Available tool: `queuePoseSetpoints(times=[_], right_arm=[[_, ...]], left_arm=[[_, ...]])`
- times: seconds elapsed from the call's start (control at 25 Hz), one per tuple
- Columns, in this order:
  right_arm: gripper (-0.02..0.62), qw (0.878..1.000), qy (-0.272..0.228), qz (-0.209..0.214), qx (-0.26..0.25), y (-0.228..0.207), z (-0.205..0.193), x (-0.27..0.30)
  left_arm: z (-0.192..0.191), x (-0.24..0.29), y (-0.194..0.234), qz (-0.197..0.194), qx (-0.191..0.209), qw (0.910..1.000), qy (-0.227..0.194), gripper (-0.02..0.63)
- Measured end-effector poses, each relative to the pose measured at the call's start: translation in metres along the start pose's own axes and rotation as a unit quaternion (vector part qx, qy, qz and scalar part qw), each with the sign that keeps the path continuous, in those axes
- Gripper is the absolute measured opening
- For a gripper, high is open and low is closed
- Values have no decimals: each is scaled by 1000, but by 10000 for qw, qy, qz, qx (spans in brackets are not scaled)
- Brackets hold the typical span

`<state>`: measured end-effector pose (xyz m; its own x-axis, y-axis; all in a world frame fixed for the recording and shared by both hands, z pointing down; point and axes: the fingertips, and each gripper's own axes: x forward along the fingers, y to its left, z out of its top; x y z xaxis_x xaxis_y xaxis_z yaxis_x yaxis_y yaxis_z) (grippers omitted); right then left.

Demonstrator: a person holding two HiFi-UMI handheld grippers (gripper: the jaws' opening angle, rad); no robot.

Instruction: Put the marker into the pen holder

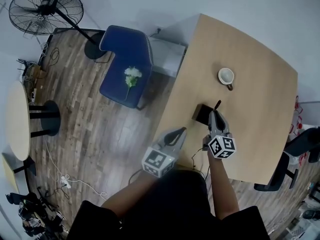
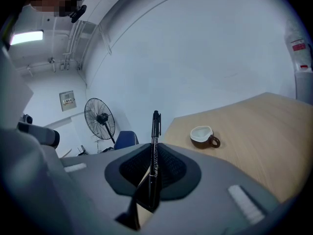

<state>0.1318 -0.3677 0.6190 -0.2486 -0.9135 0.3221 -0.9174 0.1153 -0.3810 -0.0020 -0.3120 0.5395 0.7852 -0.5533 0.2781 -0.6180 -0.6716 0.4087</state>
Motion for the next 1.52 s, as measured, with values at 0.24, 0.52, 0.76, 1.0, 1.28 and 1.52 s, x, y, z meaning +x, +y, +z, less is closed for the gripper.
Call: queuePoseSetpoints(times=[0.24,0.52,0.76,1.0,1.28,1.52], right_arm=[[44,9999,128,-77,-1,-11,-11,13],[44,9997,252,28,-39,-9,-24,18],[46,9995,289,78,-131,-6,-26,19],[57,9994,318,87,-143,-4,-26,20],[129,9992,314,188,-136,2,-27,19],[157,9985,425,75,326,-3,-29,16]], left_arm=[[-6,12,7,1,54,9999,164,3],[-12,12,13,80,62,9996,249,5],[-21,9,15,40,2,9995,318,5],[-14,0,21,312,239,9990,190,5],[-8,-11,33,488,316,9982,110,5],[-3,-16,31,467,295,9985,35,3]])
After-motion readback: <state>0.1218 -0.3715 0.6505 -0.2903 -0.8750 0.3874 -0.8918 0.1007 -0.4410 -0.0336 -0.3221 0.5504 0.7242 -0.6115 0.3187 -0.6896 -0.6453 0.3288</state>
